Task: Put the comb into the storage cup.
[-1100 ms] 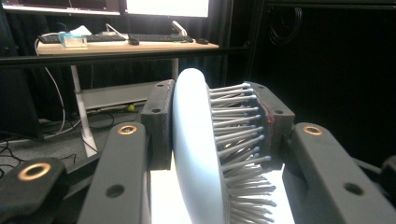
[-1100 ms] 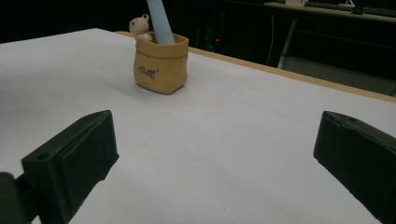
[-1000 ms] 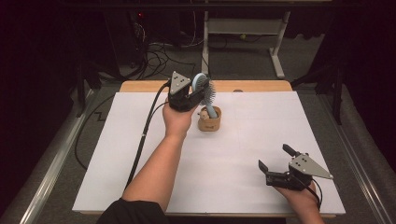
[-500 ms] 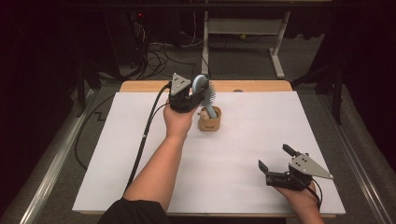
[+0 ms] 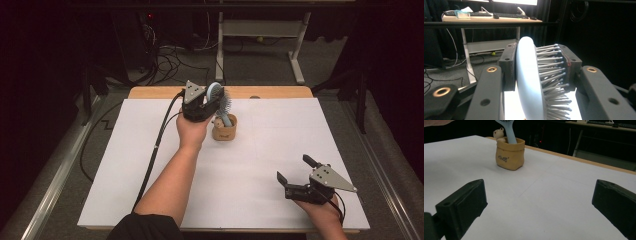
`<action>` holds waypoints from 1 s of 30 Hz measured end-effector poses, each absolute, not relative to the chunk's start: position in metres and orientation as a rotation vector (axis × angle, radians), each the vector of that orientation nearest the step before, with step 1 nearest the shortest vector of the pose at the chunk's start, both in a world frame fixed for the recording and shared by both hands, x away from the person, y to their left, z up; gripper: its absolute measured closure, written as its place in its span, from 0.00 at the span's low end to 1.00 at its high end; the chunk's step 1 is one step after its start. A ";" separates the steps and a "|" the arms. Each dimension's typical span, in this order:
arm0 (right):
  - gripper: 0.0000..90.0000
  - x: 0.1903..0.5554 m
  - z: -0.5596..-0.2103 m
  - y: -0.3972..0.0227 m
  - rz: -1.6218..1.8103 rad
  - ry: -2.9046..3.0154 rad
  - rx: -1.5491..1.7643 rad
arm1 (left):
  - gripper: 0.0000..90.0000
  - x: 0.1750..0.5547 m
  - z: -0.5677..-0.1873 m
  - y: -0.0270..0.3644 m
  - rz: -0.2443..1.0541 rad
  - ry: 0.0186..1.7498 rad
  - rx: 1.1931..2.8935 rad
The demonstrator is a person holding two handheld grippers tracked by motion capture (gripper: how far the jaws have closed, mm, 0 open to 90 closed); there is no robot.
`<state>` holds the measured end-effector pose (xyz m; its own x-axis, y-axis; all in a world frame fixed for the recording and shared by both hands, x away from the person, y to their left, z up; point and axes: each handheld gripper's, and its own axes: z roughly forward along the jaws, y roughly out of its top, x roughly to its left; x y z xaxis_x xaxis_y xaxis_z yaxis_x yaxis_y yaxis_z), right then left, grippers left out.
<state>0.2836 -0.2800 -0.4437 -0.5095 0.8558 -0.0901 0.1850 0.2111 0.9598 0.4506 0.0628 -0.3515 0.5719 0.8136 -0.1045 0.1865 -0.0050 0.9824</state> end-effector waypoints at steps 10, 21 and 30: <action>0.00 0.284 -0.444 -0.280 1.329 1.844 0.965 | 0.60 0.451 -0.353 0.064 0.614 0.880 1.532; 0.00 0.284 -0.444 -0.279 1.325 1.851 0.966 | 0.54 0.452 -0.353 0.067 0.621 0.884 1.549; 0.00 0.284 -0.444 -0.279 1.328 1.852 0.968 | 0.47 0.454 -0.352 0.071 0.600 0.898 1.564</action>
<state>0.2840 -0.2789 -0.4444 -0.5136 0.8536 -0.0877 0.1911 0.2135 0.9581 0.4544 0.0711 -0.3523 0.5726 0.8133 -0.1029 0.2162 -0.0288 0.9759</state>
